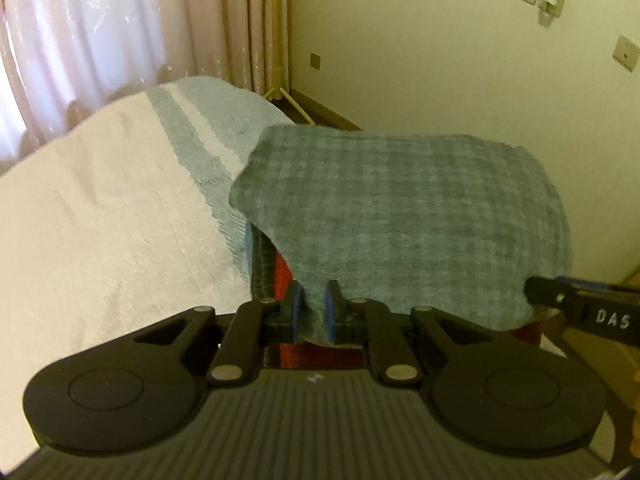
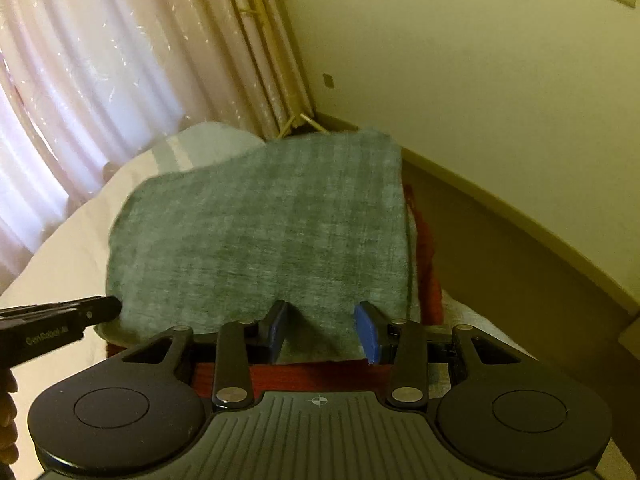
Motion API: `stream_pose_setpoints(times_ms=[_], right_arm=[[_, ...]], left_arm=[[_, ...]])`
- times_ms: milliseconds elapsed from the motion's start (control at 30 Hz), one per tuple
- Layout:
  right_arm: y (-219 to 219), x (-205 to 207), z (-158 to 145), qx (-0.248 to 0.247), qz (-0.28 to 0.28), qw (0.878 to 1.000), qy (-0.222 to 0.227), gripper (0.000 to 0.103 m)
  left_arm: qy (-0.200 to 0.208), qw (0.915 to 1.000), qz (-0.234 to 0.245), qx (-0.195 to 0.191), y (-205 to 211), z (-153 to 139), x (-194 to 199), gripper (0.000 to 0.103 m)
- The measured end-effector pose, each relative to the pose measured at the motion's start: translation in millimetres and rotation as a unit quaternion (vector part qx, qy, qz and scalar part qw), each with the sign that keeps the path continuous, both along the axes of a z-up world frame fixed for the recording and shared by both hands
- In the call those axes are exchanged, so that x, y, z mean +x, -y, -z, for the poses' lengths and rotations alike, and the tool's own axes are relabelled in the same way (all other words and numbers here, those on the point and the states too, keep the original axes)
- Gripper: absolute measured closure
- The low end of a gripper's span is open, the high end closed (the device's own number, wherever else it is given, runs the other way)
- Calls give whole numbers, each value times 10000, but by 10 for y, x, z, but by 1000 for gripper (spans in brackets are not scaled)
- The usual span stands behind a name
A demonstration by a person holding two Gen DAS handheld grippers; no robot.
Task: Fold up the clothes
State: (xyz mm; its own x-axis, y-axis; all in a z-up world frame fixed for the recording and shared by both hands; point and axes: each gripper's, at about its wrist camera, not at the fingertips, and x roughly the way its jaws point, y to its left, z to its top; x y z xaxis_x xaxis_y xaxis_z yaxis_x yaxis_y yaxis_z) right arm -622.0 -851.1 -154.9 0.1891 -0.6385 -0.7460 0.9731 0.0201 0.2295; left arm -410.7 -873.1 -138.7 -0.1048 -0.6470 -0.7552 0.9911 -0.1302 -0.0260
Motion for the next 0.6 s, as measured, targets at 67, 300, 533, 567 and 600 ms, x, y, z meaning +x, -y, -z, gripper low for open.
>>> stream_pose_setpoints(times_ms=[67,300,533,567,600], right_arm=[[-79,9,-72,72,23,10000,2,58],[-323,112,-172,333,192,9993,-14,23],[-536,222,-261,488,192,9985,-157,20],[-553,235,-279,497,194,9984,-182,18],[-576,244,-291,489,201,9984,-199,15]], left_arm=[[161,9999,-1,44,-35,-25,-49,93],[419,9991,-49,48,-296,-284,-116,79],[534,9985,-53,51,-585,-454,-91,74],[533,9986,-45,42,-602,-470,-75,74],[532,9986,-35,31,-627,-487,-69,73]])
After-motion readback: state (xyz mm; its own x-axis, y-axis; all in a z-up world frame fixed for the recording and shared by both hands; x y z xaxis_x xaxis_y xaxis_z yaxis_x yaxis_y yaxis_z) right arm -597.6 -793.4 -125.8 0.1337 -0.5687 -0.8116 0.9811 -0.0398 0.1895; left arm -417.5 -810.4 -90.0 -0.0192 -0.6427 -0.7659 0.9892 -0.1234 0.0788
